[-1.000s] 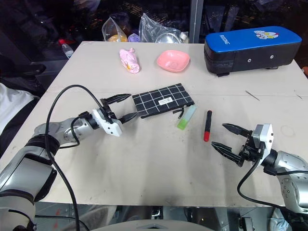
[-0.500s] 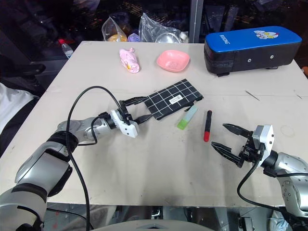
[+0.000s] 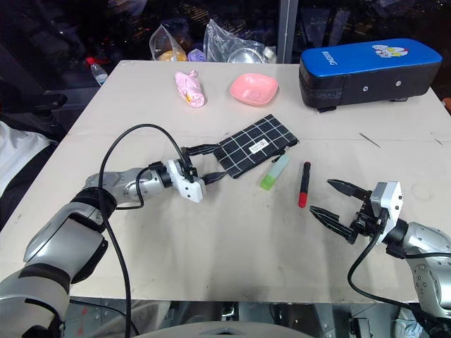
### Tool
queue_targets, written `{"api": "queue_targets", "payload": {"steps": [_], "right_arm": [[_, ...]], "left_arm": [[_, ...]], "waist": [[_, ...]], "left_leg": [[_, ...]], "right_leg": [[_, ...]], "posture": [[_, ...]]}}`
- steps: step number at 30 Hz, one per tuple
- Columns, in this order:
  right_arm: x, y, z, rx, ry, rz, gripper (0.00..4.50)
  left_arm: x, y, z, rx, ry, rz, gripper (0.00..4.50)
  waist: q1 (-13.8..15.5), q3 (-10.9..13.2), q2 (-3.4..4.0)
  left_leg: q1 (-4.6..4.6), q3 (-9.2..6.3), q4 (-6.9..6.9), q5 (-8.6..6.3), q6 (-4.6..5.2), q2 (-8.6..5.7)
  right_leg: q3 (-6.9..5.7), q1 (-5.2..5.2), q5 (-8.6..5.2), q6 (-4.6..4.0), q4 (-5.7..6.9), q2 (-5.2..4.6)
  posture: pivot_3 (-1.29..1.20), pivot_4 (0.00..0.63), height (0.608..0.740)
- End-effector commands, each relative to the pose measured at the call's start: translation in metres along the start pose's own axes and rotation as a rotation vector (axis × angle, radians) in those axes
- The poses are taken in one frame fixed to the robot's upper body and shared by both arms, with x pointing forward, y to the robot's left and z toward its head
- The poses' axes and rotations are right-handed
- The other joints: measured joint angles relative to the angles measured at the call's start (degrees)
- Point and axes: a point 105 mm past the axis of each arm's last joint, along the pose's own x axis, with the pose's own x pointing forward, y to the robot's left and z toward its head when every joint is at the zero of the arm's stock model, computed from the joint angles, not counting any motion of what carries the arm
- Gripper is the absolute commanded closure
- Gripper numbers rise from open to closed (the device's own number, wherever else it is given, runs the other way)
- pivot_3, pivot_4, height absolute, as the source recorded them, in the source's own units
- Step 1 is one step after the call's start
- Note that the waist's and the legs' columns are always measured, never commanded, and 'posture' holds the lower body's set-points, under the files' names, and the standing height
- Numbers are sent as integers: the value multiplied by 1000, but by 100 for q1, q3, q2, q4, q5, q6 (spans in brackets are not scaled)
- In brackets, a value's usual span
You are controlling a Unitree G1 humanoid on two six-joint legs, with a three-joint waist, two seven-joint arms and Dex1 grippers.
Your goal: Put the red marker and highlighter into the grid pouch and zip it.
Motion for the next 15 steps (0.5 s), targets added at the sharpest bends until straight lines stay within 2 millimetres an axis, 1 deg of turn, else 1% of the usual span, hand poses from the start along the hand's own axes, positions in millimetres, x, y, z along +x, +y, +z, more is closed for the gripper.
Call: {"api": "queue_targets", "payload": {"steps": [1,4,8,12,15], "right_arm": [[-4,-2,12,-52,-28,-15,457],[-3,-1,12,-54,-33,-21,457],[-2,-1,13,-54,-35,-25,457],[-2,-1,15,-60,-36,-33,457],[-3,-1,15,-64,-35,-39,457]], "left_arm": [[-3,-6,3,-45,-14,-47,69],[-5,-6,2,-68,-10,-57,69],[3,-5,6,-94,-23,-60,69],[22,-9,18,-118,-68,-83,69],[34,-12,20,-131,-61,-104,69]], "waist": [[-2,0,0],[-3,0,0],[-2,0,0],[24,-1,-1],[40,-2,-2]], "left_leg": [[0,0,0,0,0,0],[0,-1,0,0,0,0],[0,-2,2,0,0,0],[-1,-4,5,0,0,-1],[-1,-6,13,0,1,-2]], "right_leg": [[0,0,0,0,0,0],[0,0,0,0,0,1],[0,0,0,0,1,1],[0,4,0,0,0,1],[-1,9,0,0,0,1]], "posture": [[0,150,740],[0,150,740],[0,150,740],[0,150,740],[0,150,740]]}}
